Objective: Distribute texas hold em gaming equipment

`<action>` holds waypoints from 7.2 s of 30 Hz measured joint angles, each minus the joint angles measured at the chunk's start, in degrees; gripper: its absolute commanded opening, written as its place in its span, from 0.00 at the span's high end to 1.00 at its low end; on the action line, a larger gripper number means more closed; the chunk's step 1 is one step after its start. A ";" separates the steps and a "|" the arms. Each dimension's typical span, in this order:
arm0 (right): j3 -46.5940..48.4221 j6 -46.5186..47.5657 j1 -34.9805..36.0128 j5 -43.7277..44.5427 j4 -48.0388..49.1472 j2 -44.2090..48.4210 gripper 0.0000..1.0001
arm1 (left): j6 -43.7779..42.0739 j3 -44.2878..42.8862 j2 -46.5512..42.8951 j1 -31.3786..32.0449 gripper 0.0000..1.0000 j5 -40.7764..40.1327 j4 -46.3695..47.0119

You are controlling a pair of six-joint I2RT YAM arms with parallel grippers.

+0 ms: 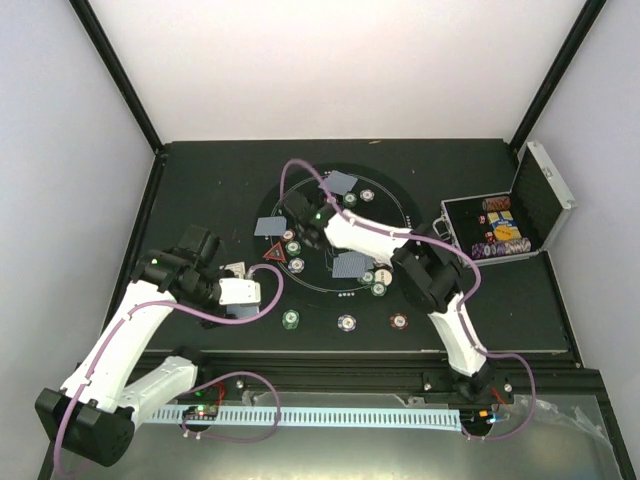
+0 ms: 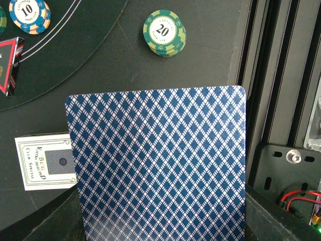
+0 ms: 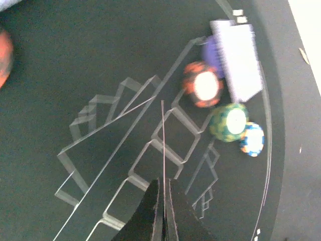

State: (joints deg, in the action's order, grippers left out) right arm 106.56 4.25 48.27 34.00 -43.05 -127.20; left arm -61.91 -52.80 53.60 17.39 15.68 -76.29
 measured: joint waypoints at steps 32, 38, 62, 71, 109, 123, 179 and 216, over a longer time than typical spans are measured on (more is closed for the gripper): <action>-33.51 34.25 1.51 -7.58 43.67 8.55 0.30 | 0.09 -0.35 -0.24 0.00 0.98 -0.72 -0.22; -33.55 30.18 1.51 -10.12 39.89 14.38 0.00 | 0.09 -0.42 -0.76 0.00 0.98 -0.74 -0.42; -42.62 -38.97 -22.49 -55.56 32.87 42.14 0.00 | 0.09 -1.62 -1.16 0.00 0.98 -0.44 -1.33; -46.64 -53.02 -24.98 -76.63 40.33 36.57 0.00 | 0.17 -1.62 -1.14 0.00 0.98 -0.44 -1.33; -55.74 -76.26 14.88 -74.71 67.28 35.26 0.34 | 0.68 -2.27 -0.26 0.00 0.98 -0.09 -1.18; -55.91 -80.43 15.34 -75.56 75.19 28.94 0.36 | 0.70 -2.73 -0.26 0.00 0.98 -0.02 -1.29; -52.57 -84.76 7.45 -84.11 87.17 17.46 0.66 | 0.61 -3.32 0.15 0.00 0.98 -1.16 -2.08; -20.35 -7.87 -6.75 -18.93 13.44 19.08 0.99 | 0.66 -3.32 -0.02 0.00 0.99 -1.05 -1.95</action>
State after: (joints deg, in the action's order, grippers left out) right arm 86.21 -3.62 41.52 15.07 -29.61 -108.12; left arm -61.25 -56.12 53.58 17.39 14.63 -78.24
